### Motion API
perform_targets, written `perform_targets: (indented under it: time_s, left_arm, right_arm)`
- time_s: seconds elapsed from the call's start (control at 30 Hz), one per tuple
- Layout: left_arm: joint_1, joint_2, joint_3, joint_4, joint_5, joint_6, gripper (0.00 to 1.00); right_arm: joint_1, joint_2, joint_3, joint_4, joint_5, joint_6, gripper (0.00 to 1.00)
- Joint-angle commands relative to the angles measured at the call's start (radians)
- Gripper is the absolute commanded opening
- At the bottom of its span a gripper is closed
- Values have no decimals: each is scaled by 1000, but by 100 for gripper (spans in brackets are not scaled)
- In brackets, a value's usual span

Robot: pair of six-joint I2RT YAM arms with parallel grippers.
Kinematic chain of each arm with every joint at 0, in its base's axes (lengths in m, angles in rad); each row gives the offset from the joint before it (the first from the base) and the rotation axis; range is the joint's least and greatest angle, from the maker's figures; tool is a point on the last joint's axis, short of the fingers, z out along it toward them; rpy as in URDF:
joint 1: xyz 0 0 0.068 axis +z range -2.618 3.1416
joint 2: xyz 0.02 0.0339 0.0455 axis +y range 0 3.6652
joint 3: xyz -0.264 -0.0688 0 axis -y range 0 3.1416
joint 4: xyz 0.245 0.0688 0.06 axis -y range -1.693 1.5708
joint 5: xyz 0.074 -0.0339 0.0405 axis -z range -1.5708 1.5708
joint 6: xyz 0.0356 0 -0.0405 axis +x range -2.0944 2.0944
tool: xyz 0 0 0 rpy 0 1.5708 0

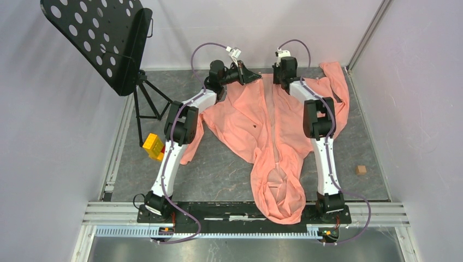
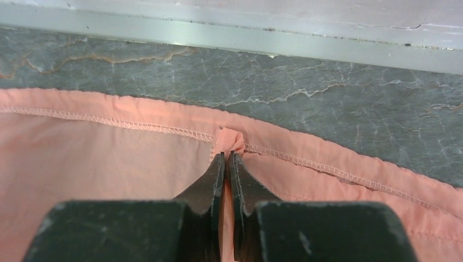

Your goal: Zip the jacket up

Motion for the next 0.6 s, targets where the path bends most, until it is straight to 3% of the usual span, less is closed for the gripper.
perform_targets:
  time_s: [0.0,0.3,0.57]
  left_arm:
    - [-9,-60,22,15,9,18,2]
    - [-9,-50,28,16,32,23,2]
    - [-9,-40,0,180,143,-17,2]
  right_arm:
    - [-30,-101,-58,152,-103,76,7]
    - [-79,-354,-427,454,-304,91,0]
    - [-101,-545,-874,895,-655,51,0]
